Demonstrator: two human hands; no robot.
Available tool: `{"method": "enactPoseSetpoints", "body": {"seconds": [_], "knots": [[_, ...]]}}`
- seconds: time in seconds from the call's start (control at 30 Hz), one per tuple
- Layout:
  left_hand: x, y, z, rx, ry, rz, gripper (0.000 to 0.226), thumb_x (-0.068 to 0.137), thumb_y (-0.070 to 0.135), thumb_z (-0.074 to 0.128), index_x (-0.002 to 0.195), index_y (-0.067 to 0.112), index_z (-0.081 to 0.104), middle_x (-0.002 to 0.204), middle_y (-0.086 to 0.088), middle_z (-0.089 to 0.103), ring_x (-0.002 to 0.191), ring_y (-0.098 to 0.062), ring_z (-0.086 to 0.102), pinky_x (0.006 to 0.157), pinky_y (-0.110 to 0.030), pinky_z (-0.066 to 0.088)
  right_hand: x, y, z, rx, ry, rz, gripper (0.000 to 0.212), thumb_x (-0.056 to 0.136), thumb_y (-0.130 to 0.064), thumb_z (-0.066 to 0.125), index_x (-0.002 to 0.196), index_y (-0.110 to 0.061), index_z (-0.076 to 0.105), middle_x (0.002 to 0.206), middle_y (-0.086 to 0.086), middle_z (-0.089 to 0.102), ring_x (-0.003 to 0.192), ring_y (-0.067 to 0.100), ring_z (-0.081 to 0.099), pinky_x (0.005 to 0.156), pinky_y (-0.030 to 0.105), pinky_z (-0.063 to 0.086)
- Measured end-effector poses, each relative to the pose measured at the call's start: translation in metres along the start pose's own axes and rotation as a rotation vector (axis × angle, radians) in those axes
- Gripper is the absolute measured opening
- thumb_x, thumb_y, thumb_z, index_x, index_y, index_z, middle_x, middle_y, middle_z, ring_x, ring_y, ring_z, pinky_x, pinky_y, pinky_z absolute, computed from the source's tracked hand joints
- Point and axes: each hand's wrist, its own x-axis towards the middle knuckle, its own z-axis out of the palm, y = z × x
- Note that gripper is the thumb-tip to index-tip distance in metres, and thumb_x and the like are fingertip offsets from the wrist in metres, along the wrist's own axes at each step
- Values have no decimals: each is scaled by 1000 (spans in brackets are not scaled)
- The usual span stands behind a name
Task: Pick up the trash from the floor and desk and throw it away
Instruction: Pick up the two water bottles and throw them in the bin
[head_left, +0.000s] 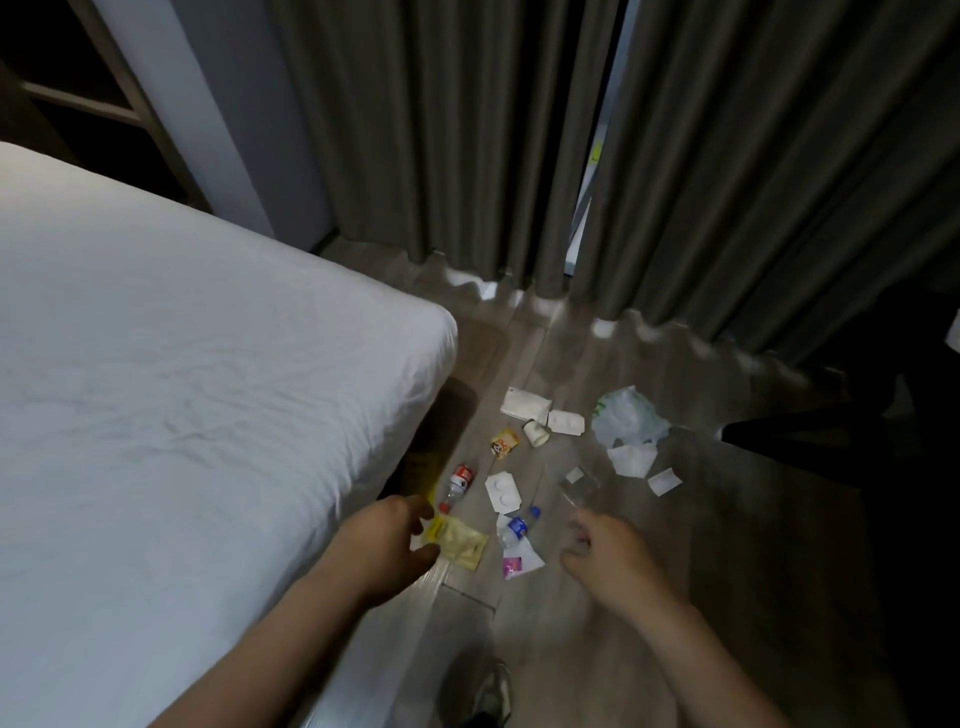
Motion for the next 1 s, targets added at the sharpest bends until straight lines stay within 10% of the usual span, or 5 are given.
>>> {"method": "enactPoseSetpoints", "body": {"seconds": [0.47,1.0], "knots": [[199,-53,69,35,-131,-55,38,87,42,58,120,23,56,114,0,60,99,-17,60,71,-21,37,159,63,53,166,-55,240,44,88,-33,64,128,-18,54,127,2,59,112,14,56,87,18,41],[427,-201,358,-57,-100,-89,53,86,38,64,132,17,49,122,-6,59,106,-22,61,86,-31,51,398,195,314,292,33,348,47,88,-29,65,131,-15,51,127,7,55,104,14,53,86,24,43]]}}
